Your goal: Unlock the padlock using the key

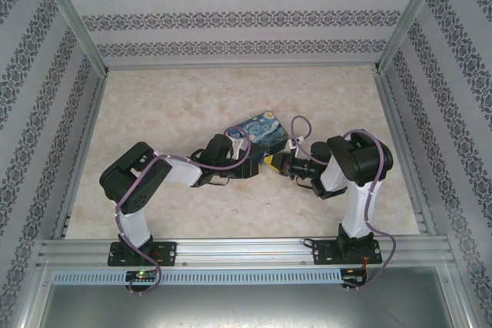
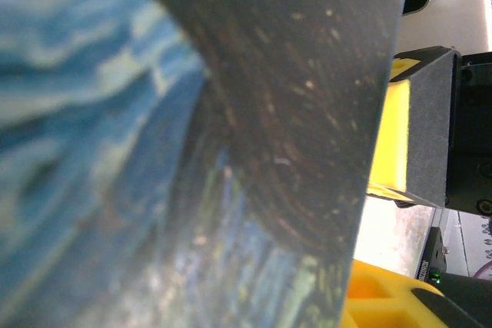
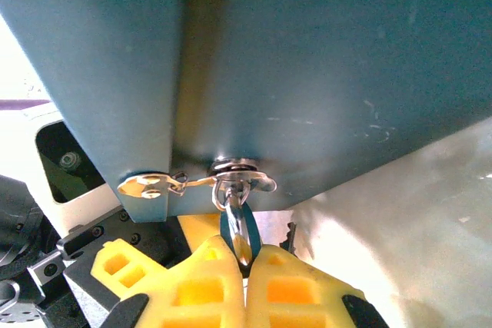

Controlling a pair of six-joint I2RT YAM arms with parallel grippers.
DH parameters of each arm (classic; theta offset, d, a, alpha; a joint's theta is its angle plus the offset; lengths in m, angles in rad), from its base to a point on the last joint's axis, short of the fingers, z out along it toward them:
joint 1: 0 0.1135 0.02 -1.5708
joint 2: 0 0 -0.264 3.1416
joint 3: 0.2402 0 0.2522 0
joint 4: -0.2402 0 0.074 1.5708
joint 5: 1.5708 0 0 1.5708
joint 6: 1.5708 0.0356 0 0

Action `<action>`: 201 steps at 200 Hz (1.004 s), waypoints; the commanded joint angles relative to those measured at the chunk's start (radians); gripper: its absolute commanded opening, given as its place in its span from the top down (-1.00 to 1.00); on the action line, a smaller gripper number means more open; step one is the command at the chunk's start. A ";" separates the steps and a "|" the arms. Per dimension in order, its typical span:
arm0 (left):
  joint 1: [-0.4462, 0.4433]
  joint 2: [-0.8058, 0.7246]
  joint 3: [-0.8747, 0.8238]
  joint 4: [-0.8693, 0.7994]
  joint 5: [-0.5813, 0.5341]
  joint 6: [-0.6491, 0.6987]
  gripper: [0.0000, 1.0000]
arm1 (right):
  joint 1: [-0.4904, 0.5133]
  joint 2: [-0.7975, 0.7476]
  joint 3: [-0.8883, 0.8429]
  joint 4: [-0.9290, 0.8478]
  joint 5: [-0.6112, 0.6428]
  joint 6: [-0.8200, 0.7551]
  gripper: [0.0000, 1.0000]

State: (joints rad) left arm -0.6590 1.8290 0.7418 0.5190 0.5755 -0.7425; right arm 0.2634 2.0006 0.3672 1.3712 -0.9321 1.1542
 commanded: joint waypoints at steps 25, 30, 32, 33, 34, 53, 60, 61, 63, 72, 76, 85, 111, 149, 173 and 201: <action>0.006 0.032 0.036 0.085 -0.014 -0.005 0.29 | 0.004 0.026 0.006 0.014 -0.037 -0.002 1.00; 0.006 0.032 0.038 0.088 -0.015 -0.007 0.29 | 0.004 0.027 0.007 0.014 -0.037 -0.001 1.00; 0.006 0.033 0.039 0.088 -0.015 -0.007 0.29 | 0.004 0.028 0.007 0.014 -0.037 -0.002 1.00; 0.006 0.033 0.039 0.088 -0.015 -0.007 0.29 | 0.004 0.028 0.007 0.014 -0.037 -0.001 1.00; 0.005 0.032 0.038 0.088 -0.015 -0.006 0.29 | 0.004 0.029 0.007 0.014 -0.037 -0.001 1.00; 0.006 0.035 0.042 0.096 -0.018 -0.009 0.29 | 0.005 0.033 0.009 0.014 -0.037 -0.002 1.00; 0.006 0.037 0.043 0.103 -0.020 -0.012 0.30 | 0.005 0.035 0.010 0.013 -0.039 -0.002 1.00; 0.006 0.037 0.043 0.103 -0.019 -0.013 0.30 | 0.006 0.035 0.009 0.013 -0.039 -0.002 1.00; 0.006 0.037 0.044 0.106 -0.020 -0.013 0.30 | 0.006 0.035 0.010 0.014 -0.039 -0.002 1.00; 0.005 0.039 0.042 0.116 -0.023 -0.017 0.31 | 0.007 0.036 0.010 0.014 -0.039 -0.001 1.00; 0.006 0.039 0.041 0.120 -0.025 -0.019 0.32 | 0.008 0.036 0.010 0.014 -0.039 -0.002 1.00; 0.006 0.039 0.039 0.131 -0.030 -0.024 0.35 | 0.007 0.038 0.010 0.014 -0.039 -0.004 1.00; 0.006 0.045 0.023 0.195 -0.048 -0.062 0.39 | 0.008 0.040 0.009 0.014 -0.039 -0.006 1.00; 0.006 0.065 0.012 0.266 -0.057 -0.112 0.53 | 0.011 0.043 0.012 0.014 -0.034 -0.004 1.00; 0.005 0.062 0.010 0.254 -0.061 -0.109 0.64 | 0.014 0.044 0.016 0.013 -0.034 -0.002 1.00; 0.005 0.052 0.014 0.222 -0.064 -0.094 0.83 | 0.017 0.047 0.018 0.013 -0.031 0.000 1.00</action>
State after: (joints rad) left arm -0.6590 1.8858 0.7452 0.6674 0.5243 -0.8413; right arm 0.2634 2.0197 0.3847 1.3952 -0.9058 1.1572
